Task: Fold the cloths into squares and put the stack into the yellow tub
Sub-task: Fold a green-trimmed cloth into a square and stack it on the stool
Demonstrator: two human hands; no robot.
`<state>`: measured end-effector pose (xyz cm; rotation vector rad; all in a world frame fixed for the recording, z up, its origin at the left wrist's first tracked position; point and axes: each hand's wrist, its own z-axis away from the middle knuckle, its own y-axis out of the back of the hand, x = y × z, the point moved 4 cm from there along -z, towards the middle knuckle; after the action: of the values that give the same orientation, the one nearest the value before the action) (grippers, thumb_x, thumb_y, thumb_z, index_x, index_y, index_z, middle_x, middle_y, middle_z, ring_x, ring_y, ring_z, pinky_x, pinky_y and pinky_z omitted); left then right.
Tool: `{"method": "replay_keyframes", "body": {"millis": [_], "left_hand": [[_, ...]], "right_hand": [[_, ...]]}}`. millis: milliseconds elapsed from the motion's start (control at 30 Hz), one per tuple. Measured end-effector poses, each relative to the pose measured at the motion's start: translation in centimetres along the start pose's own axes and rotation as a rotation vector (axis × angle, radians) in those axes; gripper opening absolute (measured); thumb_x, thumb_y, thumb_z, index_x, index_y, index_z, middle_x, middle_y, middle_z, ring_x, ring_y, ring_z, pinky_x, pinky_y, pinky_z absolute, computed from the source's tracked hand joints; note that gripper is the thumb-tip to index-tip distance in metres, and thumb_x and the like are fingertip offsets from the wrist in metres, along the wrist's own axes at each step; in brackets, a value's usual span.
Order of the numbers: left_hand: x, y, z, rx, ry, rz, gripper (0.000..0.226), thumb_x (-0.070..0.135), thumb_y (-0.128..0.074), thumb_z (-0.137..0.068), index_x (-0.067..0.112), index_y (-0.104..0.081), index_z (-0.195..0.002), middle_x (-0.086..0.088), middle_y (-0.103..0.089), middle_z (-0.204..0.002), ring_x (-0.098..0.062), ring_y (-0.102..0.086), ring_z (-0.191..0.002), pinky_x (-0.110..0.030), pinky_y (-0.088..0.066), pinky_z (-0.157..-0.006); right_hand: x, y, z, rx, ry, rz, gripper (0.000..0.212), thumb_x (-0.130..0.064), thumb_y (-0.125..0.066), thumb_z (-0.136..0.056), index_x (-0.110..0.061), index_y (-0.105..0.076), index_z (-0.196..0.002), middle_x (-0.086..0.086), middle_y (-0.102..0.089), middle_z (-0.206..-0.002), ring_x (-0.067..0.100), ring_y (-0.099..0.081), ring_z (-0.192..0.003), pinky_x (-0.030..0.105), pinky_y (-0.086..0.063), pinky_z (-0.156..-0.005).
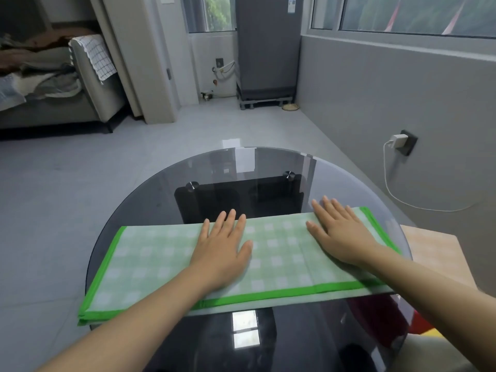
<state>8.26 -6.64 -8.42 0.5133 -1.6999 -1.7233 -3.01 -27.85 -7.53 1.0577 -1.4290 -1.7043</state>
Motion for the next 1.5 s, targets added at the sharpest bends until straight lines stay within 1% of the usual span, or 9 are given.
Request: {"method": "replay_keyframes", "body": {"millis": [233, 433, 667, 800, 900, 1000, 1067, 1233, 1500], "left_hand": [[2.6, -0.2, -0.4, 0.021, -0.041, 0.053, 0.053, 0.033, -0.014, -0.102, 0.025, 0.001, -0.152, 0.006, 0.008, -0.159, -0.008, 0.013, -0.145, -0.037, 0.011, -0.118], [-2.8, 0.4, 0.5, 0.053, 0.006, 0.021, 0.053, 0.033, -0.014, -0.101, 0.027, 0.002, -0.152, 0.011, 0.008, -0.159, -0.003, 0.011, -0.144, -0.033, 0.01, -0.118], [-10.3, 1.7, 3.1, 0.023, 0.14, -0.023, 0.053, 0.039, -0.012, -0.101, 0.031, 0.003, -0.151, 0.012, 0.009, -0.158, -0.004, 0.013, -0.144, -0.037, 0.013, -0.117], [-12.6, 2.8, 3.6, 0.008, 0.207, 0.08, 0.057, 0.054, -0.033, -0.096, 0.039, -0.017, -0.148, 0.01, -0.007, -0.159, -0.01, 0.001, -0.146, -0.041, 0.011, -0.116], [-13.3, 4.4, 3.4, 0.109, 0.243, 0.192, 0.067, 0.065, -0.059, -0.077, 0.036, -0.046, -0.135, 0.006, -0.038, -0.129, -0.016, -0.027, -0.132, -0.034, -0.015, -0.112], [-13.4, 5.3, 2.9, 0.148, 0.267, 0.25, 0.059, 0.059, -0.076, -0.064, 0.033, -0.06, -0.115, 0.007, -0.039, -0.109, -0.014, -0.032, -0.118, -0.029, -0.026, -0.102], [-13.1, 5.7, 2.6, 0.187, 0.282, 0.31, 0.048, 0.047, -0.084, -0.06, 0.028, -0.061, -0.098, 0.006, -0.038, -0.103, -0.01, -0.03, -0.108, -0.025, -0.031, -0.093], [-13.3, 6.7, 2.9, 0.271, 0.347, 0.444, 0.035, 0.028, -0.087, -0.063, 0.02, -0.059, -0.083, 0.007, -0.05, -0.091, -0.009, -0.05, -0.079, -0.02, -0.036, -0.058], [-15.9, 7.0, 4.5, 0.172, 0.552, 1.1, 0.026, 0.004, -0.075, -0.076, 0.009, -0.063, -0.099, -0.004, -0.068, -0.081, -0.015, -0.064, -0.062, -0.024, -0.051, -0.055]], "right_hand": [[-7.7, -1.3, 0.1, -0.01, 0.296, -0.115, 0.053, -0.038, -0.015, -0.101, -0.024, -0.001, -0.15, -0.004, 0.003, -0.158, 0.008, 0.008, -0.144, 0.029, 0.007, -0.117], [-8.3, -2.3, 0.2, -0.019, 0.31, 0.001, 0.088, -0.069, 0.015, -0.071, -0.03, 0.003, -0.149, -0.007, 0.007, -0.158, 0.006, 0.012, -0.144, 0.031, 0.01, -0.117], [-8.6, -2.1, 0.4, -0.032, 0.319, 0.009, 0.082, -0.065, 0.012, -0.074, -0.031, 0.006, -0.149, -0.009, 0.009, -0.157, 0.006, 0.014, -0.143, 0.031, 0.011, -0.117], [-9.0, -1.9, 0.4, -0.056, 0.304, 0.016, 0.062, -0.054, -0.012, -0.095, -0.028, 0.003, -0.149, -0.005, 0.008, -0.158, 0.01, 0.012, -0.144, 0.033, 0.01, -0.118], [-10.3, -1.2, 0.5, -0.005, 0.389, -0.025, 0.052, -0.036, -0.028, -0.1, -0.024, -0.014, -0.149, -0.004, -0.007, -0.158, 0.015, -0.005, -0.145, 0.031, -0.003, -0.117], [-12.5, -0.5, 1.0, 0.012, 0.505, -0.144, 0.047, -0.027, -0.042, -0.096, -0.025, -0.034, -0.142, -0.006, -0.037, -0.147, 0.017, -0.033, -0.129, 0.023, -0.022, -0.106], [-13.7, -0.4, 1.3, 0.003, 0.524, -0.158, 0.048, -0.037, -0.047, -0.094, -0.029, -0.038, -0.14, -0.008, -0.045, -0.139, 0.015, -0.037, -0.121, 0.023, -0.025, -0.101], [-14.9, -0.3, 1.2, -0.063, 0.454, -0.118, 0.067, -0.068, -0.051, -0.077, -0.041, -0.038, -0.137, -0.006, -0.041, -0.126, 0.015, -0.034, -0.115, 0.029, -0.029, -0.1], [-16.2, -0.5, 1.7, -0.197, 0.416, 0.048, 0.098, -0.081, -0.056, -0.06, -0.044, -0.02, -0.143, -0.002, -0.028, -0.132, 0.021, -0.025, -0.122, 0.035, -0.023, -0.104]]}}
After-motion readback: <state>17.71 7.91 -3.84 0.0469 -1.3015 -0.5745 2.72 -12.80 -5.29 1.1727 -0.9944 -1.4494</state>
